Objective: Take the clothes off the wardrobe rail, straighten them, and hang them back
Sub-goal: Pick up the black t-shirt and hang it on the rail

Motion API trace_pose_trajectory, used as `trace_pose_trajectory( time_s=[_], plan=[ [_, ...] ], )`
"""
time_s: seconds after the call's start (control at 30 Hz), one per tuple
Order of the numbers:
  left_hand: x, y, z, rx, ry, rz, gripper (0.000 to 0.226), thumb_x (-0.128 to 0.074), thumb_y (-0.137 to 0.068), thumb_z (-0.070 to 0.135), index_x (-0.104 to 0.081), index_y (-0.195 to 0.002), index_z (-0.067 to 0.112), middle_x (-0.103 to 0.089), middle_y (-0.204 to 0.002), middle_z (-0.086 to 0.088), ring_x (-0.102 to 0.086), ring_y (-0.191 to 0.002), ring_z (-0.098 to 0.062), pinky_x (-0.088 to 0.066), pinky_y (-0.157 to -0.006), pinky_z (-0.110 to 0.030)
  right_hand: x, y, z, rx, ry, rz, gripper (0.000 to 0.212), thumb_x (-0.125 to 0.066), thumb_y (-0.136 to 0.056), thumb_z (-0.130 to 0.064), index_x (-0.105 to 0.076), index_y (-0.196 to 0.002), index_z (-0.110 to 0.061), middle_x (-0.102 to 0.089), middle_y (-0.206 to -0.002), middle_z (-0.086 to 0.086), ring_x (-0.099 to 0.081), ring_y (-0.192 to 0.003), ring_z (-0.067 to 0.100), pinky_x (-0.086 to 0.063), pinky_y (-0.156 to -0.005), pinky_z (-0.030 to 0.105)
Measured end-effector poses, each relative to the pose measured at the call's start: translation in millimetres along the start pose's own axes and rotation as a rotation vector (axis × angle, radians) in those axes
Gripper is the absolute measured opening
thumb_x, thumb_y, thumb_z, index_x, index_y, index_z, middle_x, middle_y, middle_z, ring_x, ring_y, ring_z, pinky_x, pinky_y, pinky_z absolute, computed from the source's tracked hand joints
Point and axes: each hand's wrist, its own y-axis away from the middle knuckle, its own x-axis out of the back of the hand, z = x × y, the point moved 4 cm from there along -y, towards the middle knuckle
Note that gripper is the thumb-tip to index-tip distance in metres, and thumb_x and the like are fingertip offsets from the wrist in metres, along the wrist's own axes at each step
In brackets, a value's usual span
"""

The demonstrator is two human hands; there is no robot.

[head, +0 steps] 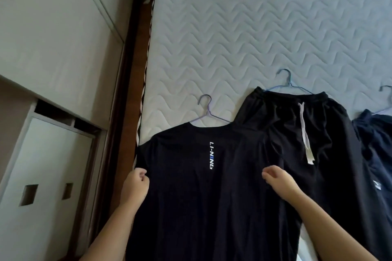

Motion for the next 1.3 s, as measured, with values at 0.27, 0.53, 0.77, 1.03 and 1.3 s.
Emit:
trace_pose_trajectory(
  time_s=[0.27, 0.53, 0.77, 1.03, 1.3],
  plan=[
    [-34, -122, 44, -0.183, -0.196, 0.127, 0.031, -0.047, -0.089, 0.010, -0.054, -0.120, 0.008, -0.057, -0.122, -0.013, -0.053, -0.111, -0.031, -0.048, -0.089, -0.043, 31, -144, -51, 0.117, 0.237, 0.160, 0.033, -0.053, -0.090, -0.022, -0.054, -0.119, -0.008, -0.052, -0.117, 0.011, -0.054, -0.107, 0.028, -0.041, -0.087, 0.030],
    [-47, -180, 49, -0.139, -0.347, 0.115, 0.017, -0.053, -0.088, 0.018, -0.059, -0.101, 0.008, -0.060, -0.107, -0.011, -0.051, -0.102, -0.032, -0.045, -0.077, -0.041, 28, -191, -39, 0.088, 0.456, 0.124, 0.028, -0.055, -0.087, -0.023, -0.052, -0.113, -0.012, -0.042, -0.099, 0.000, -0.052, -0.102, 0.026, -0.045, -0.076, 0.032],
    [-58, -171, 45, -0.065, -0.360, 0.051, 0.021, -0.043, -0.094, 0.026, -0.053, -0.102, 0.009, -0.058, -0.089, -0.009, -0.050, -0.081, -0.025, -0.036, -0.066, -0.032, 21, -187, -31, 0.159, 0.485, 0.081, 0.013, -0.051, -0.090, -0.021, -0.040, -0.086, -0.018, -0.042, -0.091, 0.000, -0.050, -0.087, 0.023, -0.043, -0.071, 0.032],
    [-39, -78, 17, -0.002, -0.119, 0.021, 0.025, -0.042, -0.094, 0.027, -0.055, -0.102, 0.008, -0.055, -0.082, -0.007, -0.053, -0.079, -0.026, -0.039, -0.063, -0.033, 18, -110, 10, -0.030, 0.176, 0.083, 0.009, -0.047, -0.092, -0.011, -0.040, -0.087, -0.008, -0.046, -0.066, 0.001, -0.047, -0.068, 0.026, -0.032, -0.061, 0.032],
    [-14, 73, -42, 0.071, -0.160, 0.005, 0.015, -0.046, -0.093, 0.025, -0.053, -0.088, 0.013, -0.060, -0.081, -0.007, -0.057, -0.076, -0.027, -0.042, -0.064, -0.034, 3, 41, 96, -0.206, -0.088, 0.036, 0.022, -0.057, -0.085, -0.005, -0.045, -0.071, -0.017, -0.056, -0.072, 0.006, -0.050, -0.066, 0.022, -0.038, -0.064, 0.034]
  ],
)
